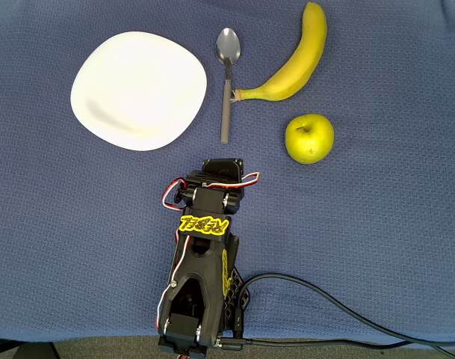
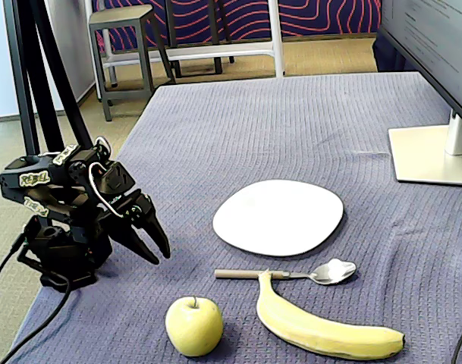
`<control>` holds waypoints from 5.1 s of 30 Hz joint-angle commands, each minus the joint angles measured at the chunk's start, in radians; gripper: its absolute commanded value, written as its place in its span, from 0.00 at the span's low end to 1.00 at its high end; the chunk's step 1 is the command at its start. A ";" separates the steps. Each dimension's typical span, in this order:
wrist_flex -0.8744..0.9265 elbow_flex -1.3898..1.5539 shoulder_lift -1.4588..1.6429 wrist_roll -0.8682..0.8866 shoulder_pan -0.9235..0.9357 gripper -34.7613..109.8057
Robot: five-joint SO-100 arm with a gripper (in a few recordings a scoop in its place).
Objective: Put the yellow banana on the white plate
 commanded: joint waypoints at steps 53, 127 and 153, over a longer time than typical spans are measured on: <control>-0.121 -1.328 -1.385 -0.198 0.175 0.42; 0.058 -2.031 -2.051 -0.988 0.198 0.51; 0.146 -2.033 -2.146 -0.940 0.232 0.49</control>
